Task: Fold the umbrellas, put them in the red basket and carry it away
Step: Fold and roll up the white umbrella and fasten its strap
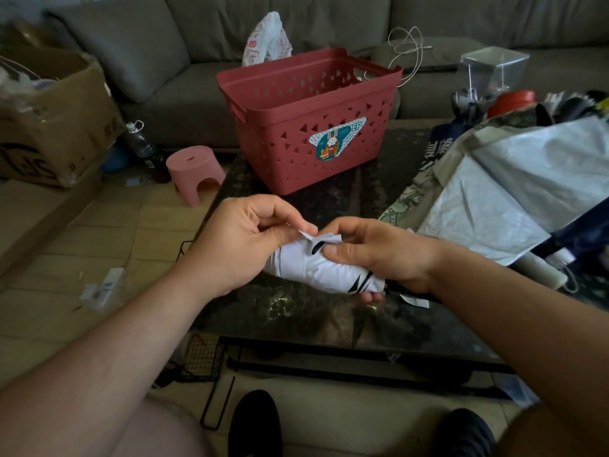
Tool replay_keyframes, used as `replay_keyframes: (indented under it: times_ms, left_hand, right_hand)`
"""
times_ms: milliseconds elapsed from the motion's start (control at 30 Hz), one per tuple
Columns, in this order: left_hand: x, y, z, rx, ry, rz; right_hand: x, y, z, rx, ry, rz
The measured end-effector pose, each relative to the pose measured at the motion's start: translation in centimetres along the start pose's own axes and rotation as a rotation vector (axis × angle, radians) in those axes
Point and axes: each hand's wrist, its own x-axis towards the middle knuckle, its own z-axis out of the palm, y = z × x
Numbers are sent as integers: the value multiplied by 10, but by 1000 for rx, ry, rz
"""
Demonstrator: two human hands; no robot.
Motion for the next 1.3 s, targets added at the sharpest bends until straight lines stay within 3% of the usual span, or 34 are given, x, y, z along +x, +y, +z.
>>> replay_keyframes:
  times_ms: [567,833,900,933,1033,1100,1167,1233,1300]
  left_hand:
    - [5,-14,-12,467,111,362]
    - [13,-16,-16,804,102,659]
    - [14,-21,-8,770,197,540]
    - [14,-22,1,637,265,395]
    - [22,-14,28,-294,369,-148]
    - [29,-15,37,-744,140,-402]
    - [30,-11,44,-764,13,-523]
    - [35,-13,48,-708,109,-599]
    - [39,-10,54,-674,240,-621]
  right_hand:
    - [4,-1,-5,222,49,53]
    - [7,-7,-10,349,87,39]
    - [8,-10,-10,362,131,-14]
    - [9,-10,-8,375,157,-41]
    - [15,-8,0,411,236,-105]
    - [18,-8,11,407,257,-129]
    - [19,-8,23,387,278,-122]
    - [18,-5,32,308,300,-135]
    - [17,0,35,39,343,-202]
